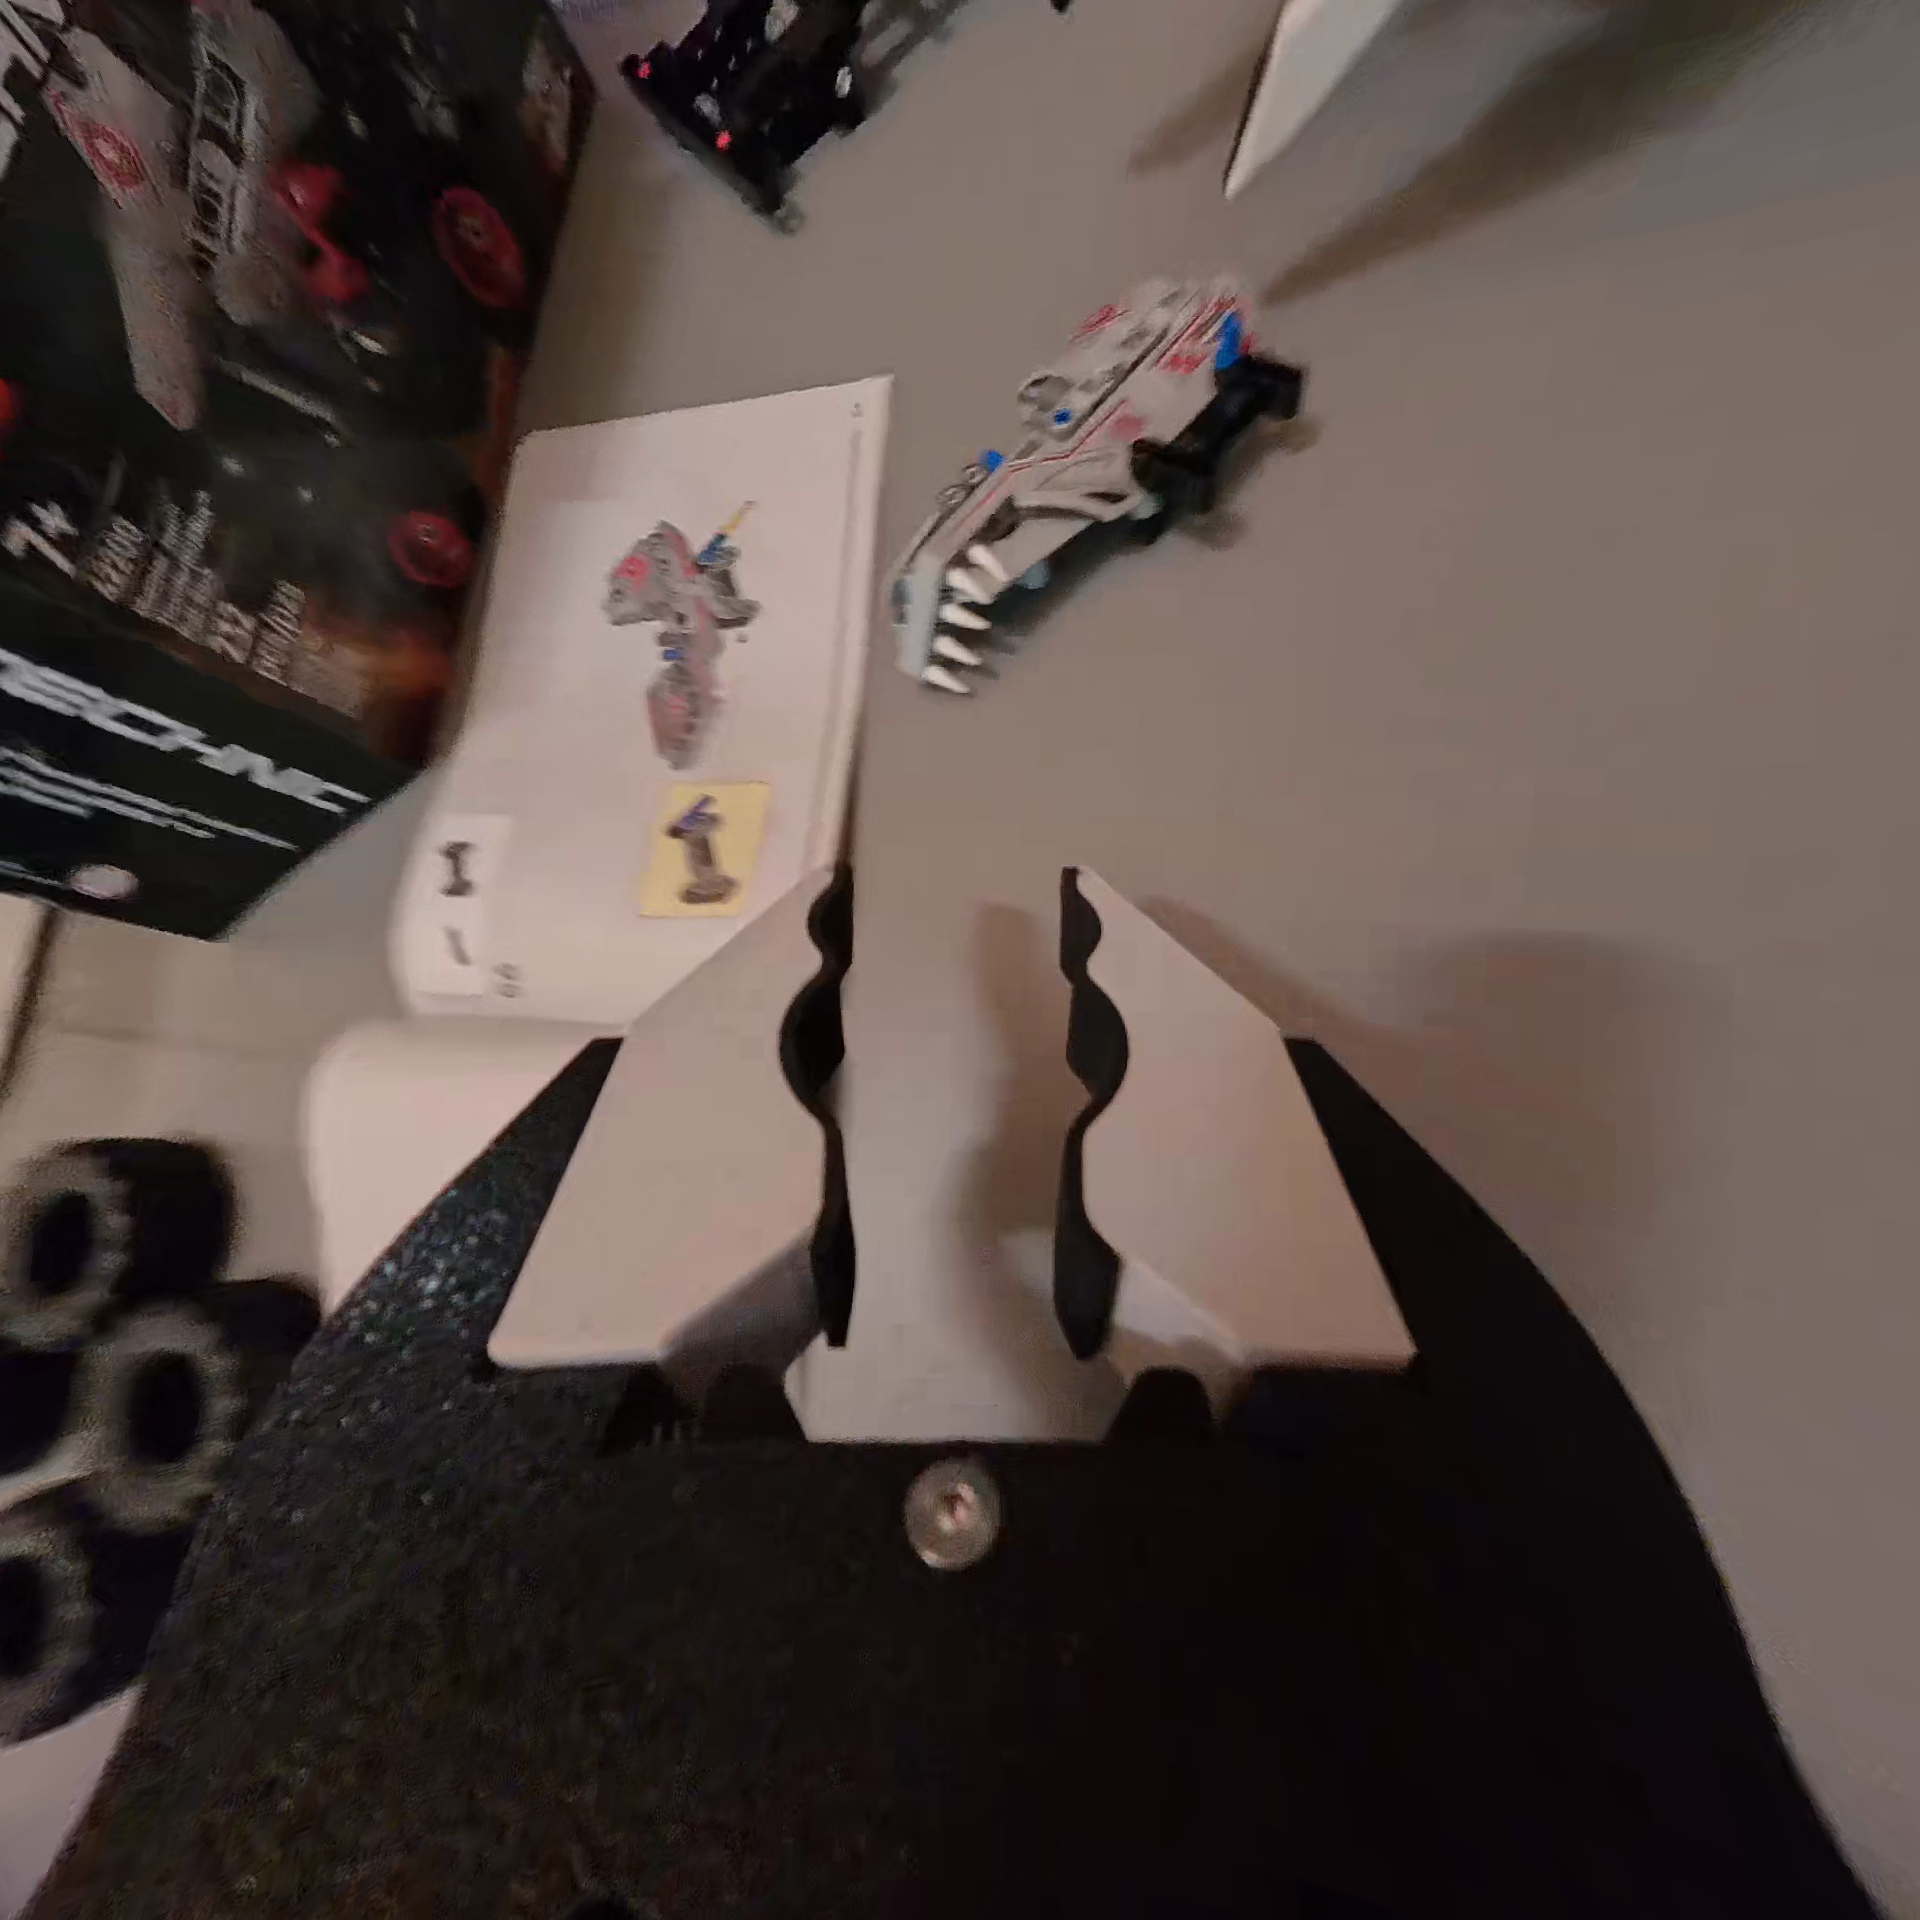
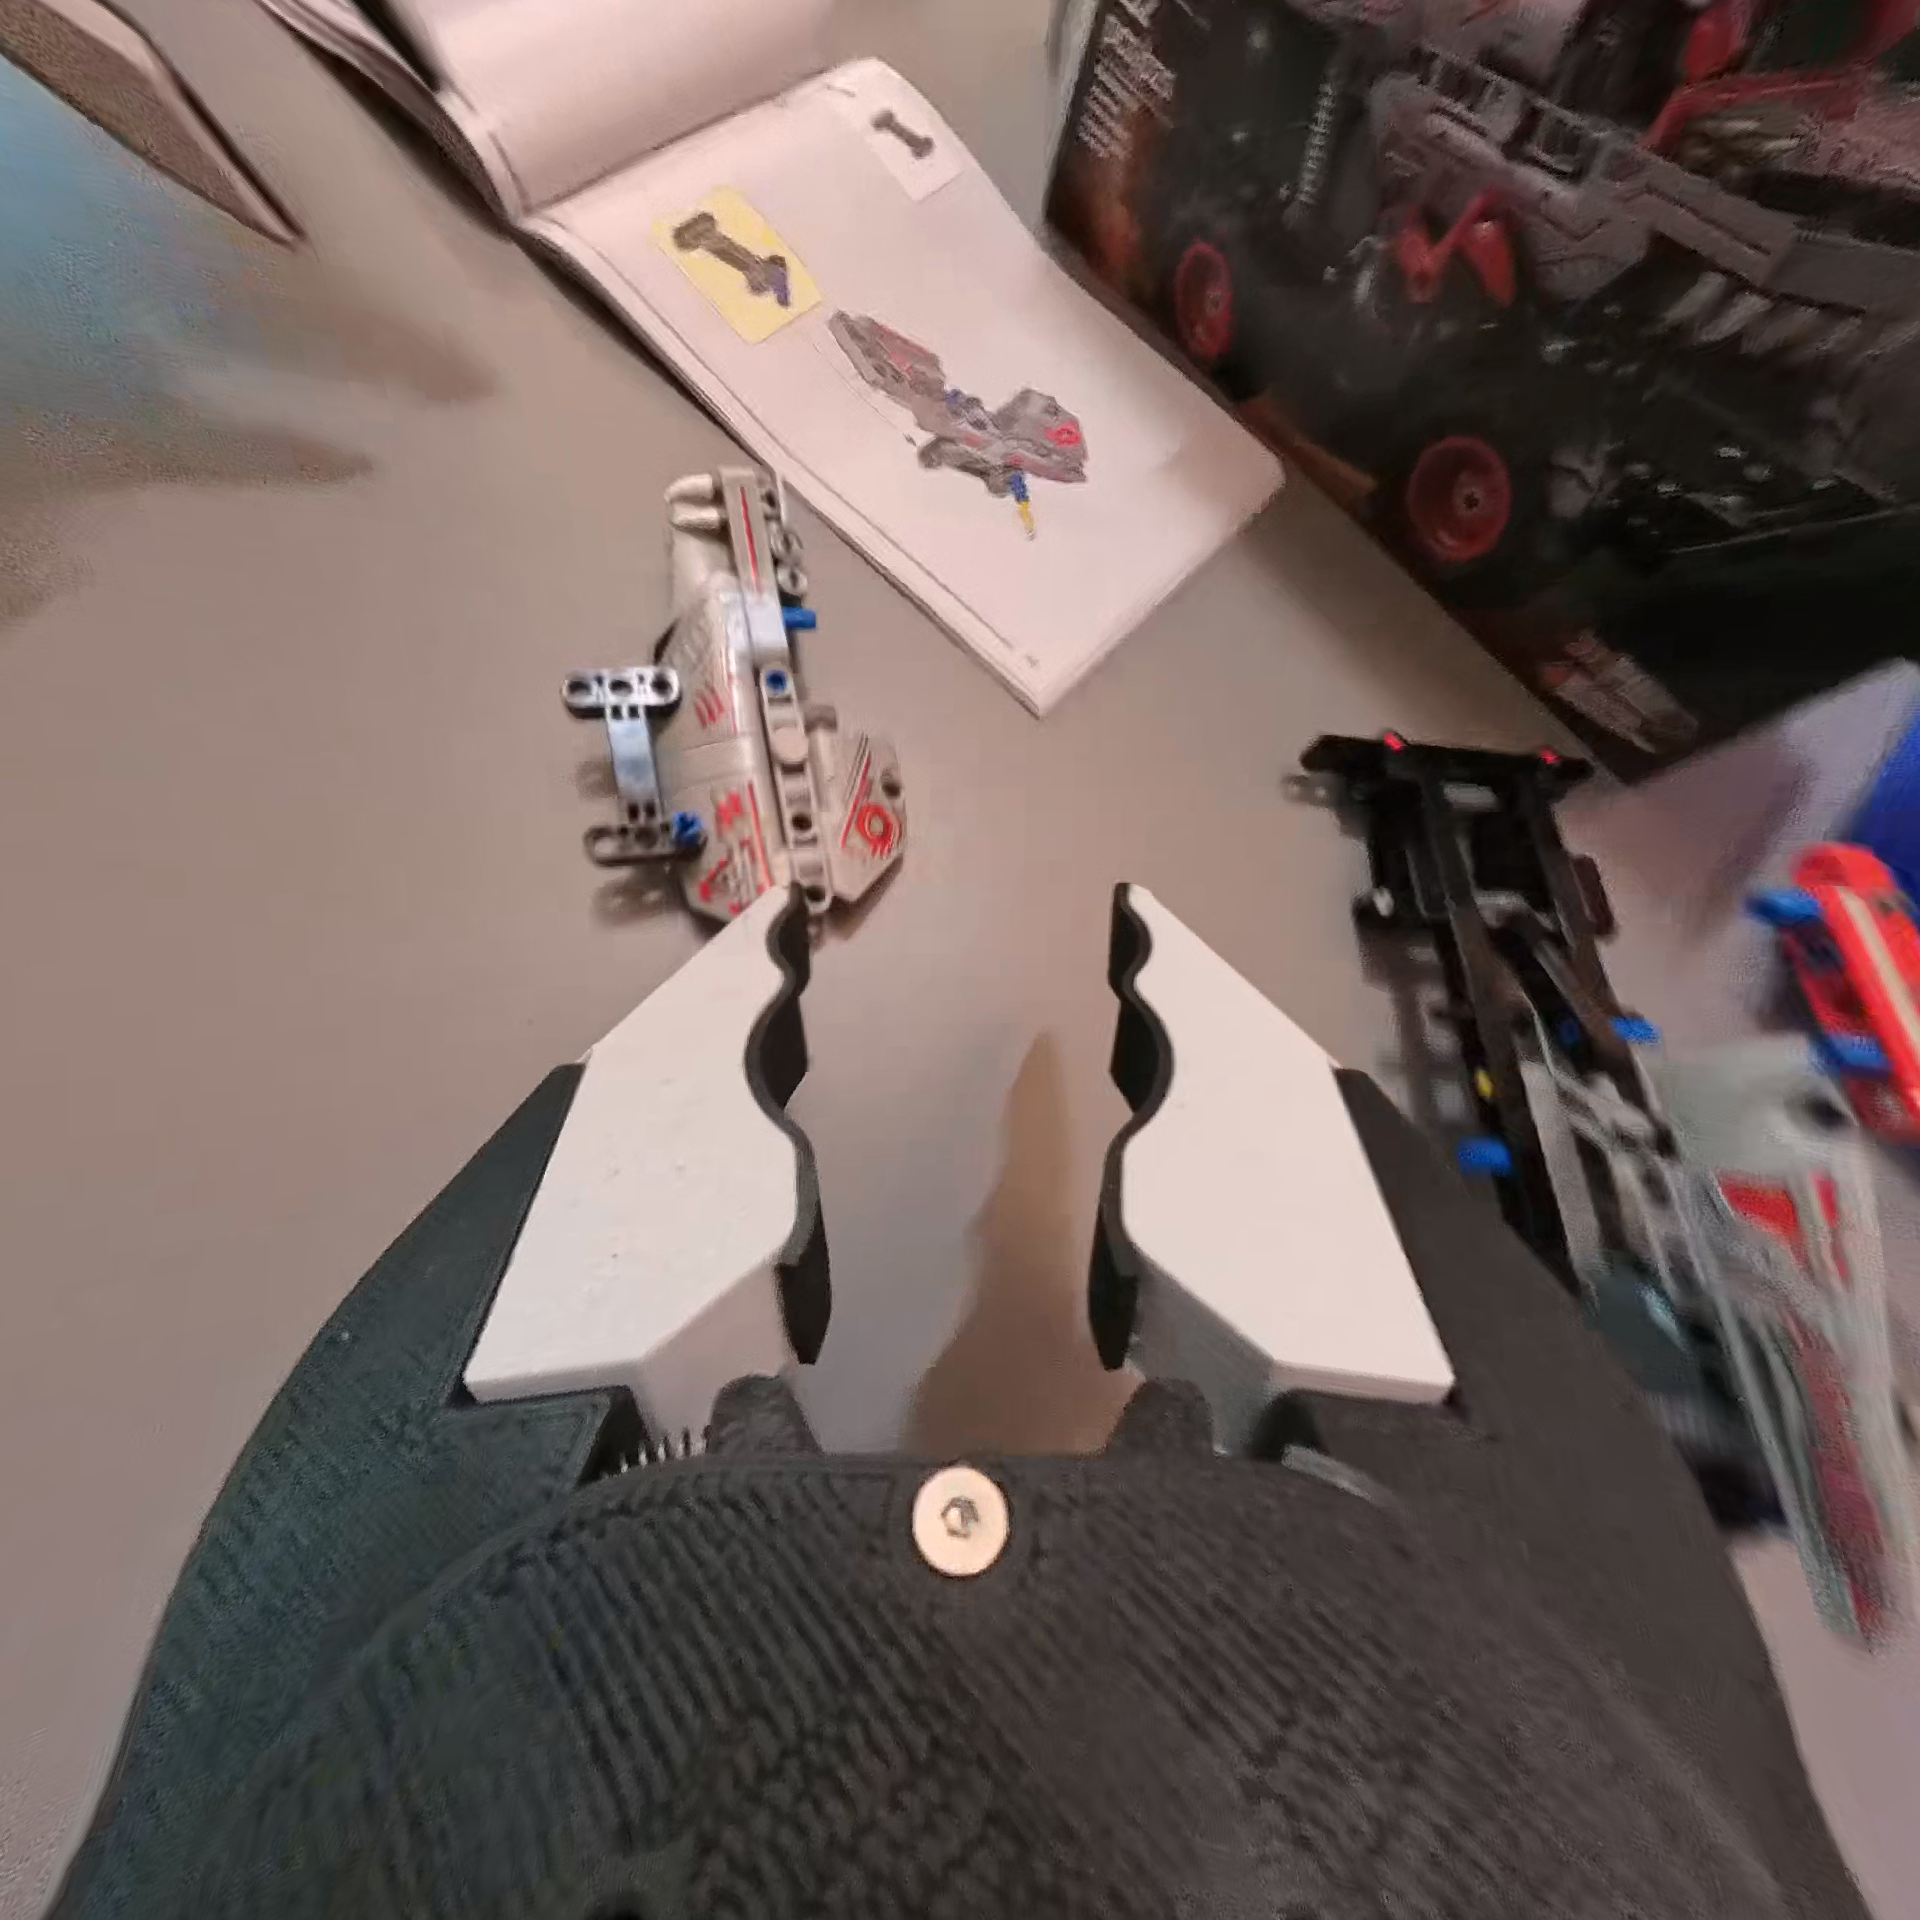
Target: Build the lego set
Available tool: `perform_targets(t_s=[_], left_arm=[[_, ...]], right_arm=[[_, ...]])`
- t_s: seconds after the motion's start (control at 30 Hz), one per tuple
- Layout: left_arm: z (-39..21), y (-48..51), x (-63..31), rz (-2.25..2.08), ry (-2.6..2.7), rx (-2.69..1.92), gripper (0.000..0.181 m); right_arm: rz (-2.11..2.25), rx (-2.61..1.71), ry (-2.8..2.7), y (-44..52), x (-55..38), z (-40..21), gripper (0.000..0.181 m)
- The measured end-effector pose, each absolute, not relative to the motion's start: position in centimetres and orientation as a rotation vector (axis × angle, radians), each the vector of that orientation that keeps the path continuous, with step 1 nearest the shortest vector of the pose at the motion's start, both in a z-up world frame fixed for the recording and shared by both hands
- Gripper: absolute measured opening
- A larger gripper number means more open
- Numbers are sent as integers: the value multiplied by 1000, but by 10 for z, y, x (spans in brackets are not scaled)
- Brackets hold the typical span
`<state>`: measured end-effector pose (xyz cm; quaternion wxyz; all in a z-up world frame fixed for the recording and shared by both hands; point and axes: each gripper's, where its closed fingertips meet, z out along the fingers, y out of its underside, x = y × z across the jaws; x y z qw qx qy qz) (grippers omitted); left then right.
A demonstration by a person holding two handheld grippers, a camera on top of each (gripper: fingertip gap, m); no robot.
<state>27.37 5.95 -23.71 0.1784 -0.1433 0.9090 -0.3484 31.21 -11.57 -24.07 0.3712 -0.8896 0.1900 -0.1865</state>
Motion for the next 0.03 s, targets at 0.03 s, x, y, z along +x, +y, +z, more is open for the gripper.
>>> perform_targets(t_s=[0.03], left_arm=[[-240,58,284,-912,2575,-367,38]], right_arm=[[-385,-2280,431,-107,318,-243,50]])
